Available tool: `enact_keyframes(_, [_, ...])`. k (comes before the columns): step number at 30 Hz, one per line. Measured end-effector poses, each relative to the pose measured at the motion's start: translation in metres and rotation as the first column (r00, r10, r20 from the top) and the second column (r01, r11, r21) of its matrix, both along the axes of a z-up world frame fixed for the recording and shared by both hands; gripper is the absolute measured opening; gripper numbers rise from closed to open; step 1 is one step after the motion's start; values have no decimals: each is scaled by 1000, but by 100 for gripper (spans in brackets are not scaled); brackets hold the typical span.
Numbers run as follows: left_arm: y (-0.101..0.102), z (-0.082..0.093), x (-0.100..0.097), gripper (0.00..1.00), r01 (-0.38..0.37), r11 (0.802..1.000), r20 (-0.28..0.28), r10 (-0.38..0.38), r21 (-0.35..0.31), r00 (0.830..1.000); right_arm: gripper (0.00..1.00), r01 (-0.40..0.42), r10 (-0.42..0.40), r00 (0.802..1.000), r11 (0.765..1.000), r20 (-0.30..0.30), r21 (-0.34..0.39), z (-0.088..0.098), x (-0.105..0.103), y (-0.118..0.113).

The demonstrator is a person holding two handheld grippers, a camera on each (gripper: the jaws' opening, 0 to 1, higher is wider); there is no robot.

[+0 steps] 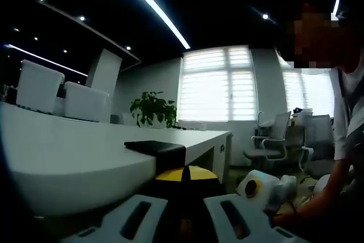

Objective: Clamp the fixed fixture on the desktop, loosen the retaining clip, secure it to the edge of the desk, and tighten the retaining clip.

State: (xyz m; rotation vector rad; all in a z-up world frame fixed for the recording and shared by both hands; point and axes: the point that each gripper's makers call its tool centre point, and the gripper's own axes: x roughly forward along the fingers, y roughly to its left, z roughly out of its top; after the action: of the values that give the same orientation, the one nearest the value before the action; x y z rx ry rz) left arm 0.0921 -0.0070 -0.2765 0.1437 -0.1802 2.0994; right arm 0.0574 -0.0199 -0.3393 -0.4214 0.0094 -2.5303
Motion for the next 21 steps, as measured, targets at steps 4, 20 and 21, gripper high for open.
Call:
enact_keyframes(4, [0, 0, 0, 1, 0, 1000, 5, 0, -3, 1000, 22, -132, 133, 991, 991, -23, 28, 1, 2, -2])
enact_keyframes(20, [0, -2, 0, 1, -3, 999, 3, 3, -41, 1000, 27, -125, 125, 992, 992, 25, 24, 0, -3, -2])
enact_keyframes(21, [0, -2, 0, 1, -2, 999, 6, 2, -42, 1000, 27, -106, 106, 994, 993, 17, 42, -2, -2, -1])
